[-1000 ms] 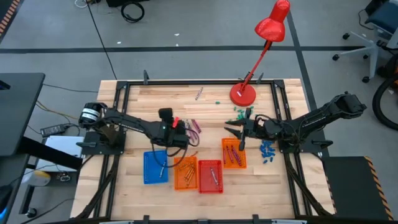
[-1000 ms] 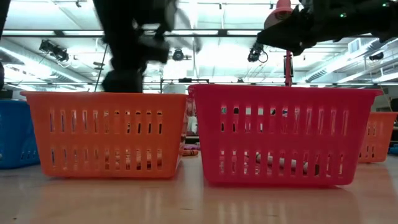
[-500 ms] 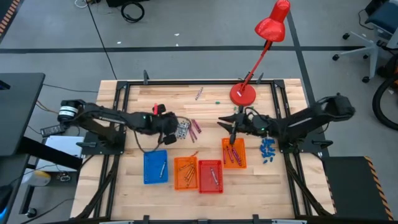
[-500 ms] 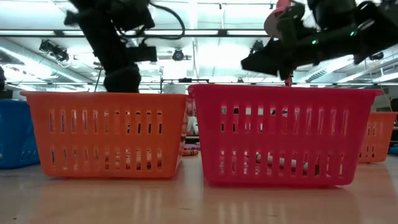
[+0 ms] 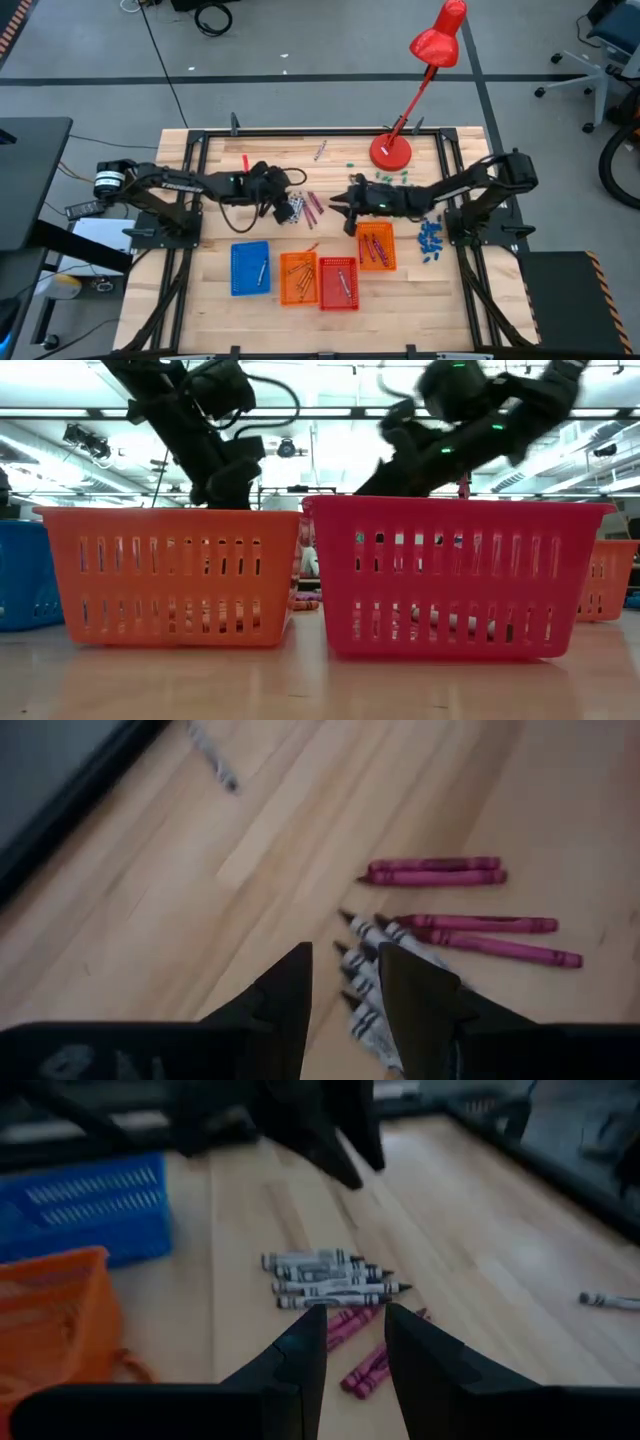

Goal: Sort crayons
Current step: Put the black crayon into the blue bin

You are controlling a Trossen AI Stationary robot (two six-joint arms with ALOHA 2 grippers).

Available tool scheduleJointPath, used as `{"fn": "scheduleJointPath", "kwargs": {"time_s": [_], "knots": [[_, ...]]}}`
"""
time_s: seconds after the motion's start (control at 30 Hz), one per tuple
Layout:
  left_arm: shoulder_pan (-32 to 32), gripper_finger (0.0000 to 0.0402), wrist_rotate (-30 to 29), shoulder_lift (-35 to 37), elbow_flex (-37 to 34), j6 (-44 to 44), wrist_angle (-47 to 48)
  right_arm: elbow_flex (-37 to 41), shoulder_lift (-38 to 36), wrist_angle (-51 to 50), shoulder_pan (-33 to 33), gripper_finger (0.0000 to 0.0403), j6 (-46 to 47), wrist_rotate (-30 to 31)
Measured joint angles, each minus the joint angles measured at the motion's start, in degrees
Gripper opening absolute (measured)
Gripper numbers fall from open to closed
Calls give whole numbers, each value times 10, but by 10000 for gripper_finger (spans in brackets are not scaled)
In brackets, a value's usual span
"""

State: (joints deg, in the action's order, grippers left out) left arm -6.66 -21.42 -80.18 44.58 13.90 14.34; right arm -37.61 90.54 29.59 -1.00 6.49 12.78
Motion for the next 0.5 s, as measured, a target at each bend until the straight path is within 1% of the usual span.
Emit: {"fn": "scheduleJointPath", "kwargs": {"time_s": [0.07, 0.17, 0.27, 0.37, 0.5], "knots": [[16, 130, -10, 0, 0, -16, -11, -37, 10, -74, -6, 110, 0, -8], [36, 130, -19, 0, 0, -27, -12, -86, 32, -135, -10, 110, 0, -20], [45, 130, -19, 0, 0, -21, 6, -114, 52, -155, -11, 110, -4, -21], [44, 130, -2, 0, 0, 22, 32, -119, 50, -163, -11, 110, -5, -21], [32, 130, 12, -4, 0, 106, 72, -115, 38, -167, -10, 110, -7, -21]]}}
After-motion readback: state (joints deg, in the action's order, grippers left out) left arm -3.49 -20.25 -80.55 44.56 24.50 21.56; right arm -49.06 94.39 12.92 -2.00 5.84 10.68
